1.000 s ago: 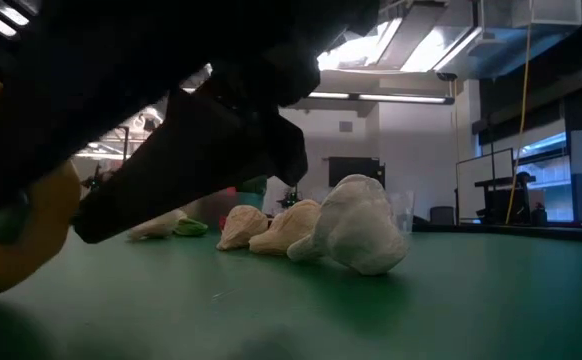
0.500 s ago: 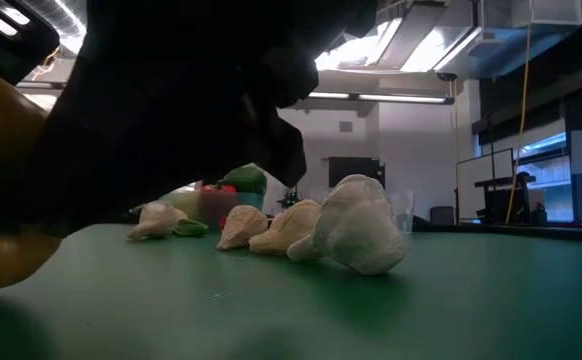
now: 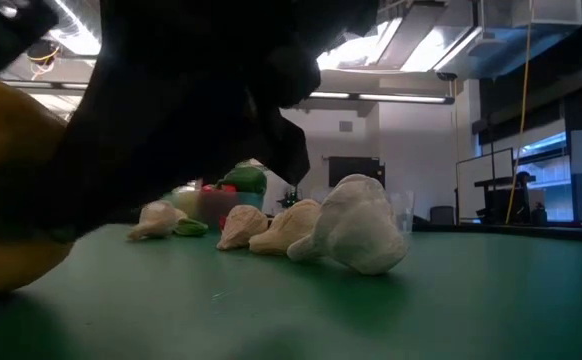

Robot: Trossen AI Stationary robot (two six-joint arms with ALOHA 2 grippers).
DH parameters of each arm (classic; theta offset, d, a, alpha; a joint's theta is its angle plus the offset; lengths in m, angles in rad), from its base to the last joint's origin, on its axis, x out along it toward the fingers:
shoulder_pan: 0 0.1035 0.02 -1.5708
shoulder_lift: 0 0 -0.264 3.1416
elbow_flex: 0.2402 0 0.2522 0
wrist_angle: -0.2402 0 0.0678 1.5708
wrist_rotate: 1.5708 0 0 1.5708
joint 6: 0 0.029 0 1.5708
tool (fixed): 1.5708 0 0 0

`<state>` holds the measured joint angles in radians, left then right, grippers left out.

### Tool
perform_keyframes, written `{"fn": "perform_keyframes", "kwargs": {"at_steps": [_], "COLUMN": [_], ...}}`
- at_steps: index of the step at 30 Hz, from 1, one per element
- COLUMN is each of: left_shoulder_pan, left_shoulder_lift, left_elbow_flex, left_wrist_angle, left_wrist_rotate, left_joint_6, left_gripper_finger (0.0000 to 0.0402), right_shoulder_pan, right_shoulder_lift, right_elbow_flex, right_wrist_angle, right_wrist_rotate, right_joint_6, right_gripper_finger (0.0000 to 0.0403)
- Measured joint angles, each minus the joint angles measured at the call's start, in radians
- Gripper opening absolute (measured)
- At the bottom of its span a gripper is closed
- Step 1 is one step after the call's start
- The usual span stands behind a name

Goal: Sort produce into baskets
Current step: Put the yellow bell pepper into the green bin

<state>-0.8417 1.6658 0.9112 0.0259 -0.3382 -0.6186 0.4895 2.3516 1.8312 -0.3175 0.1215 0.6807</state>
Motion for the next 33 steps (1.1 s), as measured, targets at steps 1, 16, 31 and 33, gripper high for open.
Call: {"fn": "perform_keyframes", "kwargs": {"at_steps": [1,16,31,33], "left_shoulder_pan": [0.0,-0.003,-0.003,-0.002], "left_shoulder_lift": [-0.024,-0.584,-0.952,-0.974], "left_elbow_flex": [0.0,0.0,0.0,0.0], "left_wrist_angle": [-0.018,-0.523,-0.898,-0.947], "left_wrist_rotate": [-0.001,-0.275,-0.53,-0.555], "left_joint_6": [-0.002,-0.082,-0.082,-0.082], "left_gripper_finger": [0.0,0.0,0.0,0.0], "right_shoulder_pan": [-0.002,-0.185,-0.636,-0.696], "right_shoulder_lift": [0.0,-0.002,-0.002,-0.002], "right_elbow_flex": [0.004,0.197,0.44,0.44], "right_wrist_angle": [0.0,-0.223,-0.354,-0.321], "right_wrist_rotate": [0.0,0.017,-0.015,-0.044], "right_joint_6": [0.0,-0.131,-0.421,-0.425], "right_gripper_finger": [0.0003,0.0001,0.0,0.0]}}
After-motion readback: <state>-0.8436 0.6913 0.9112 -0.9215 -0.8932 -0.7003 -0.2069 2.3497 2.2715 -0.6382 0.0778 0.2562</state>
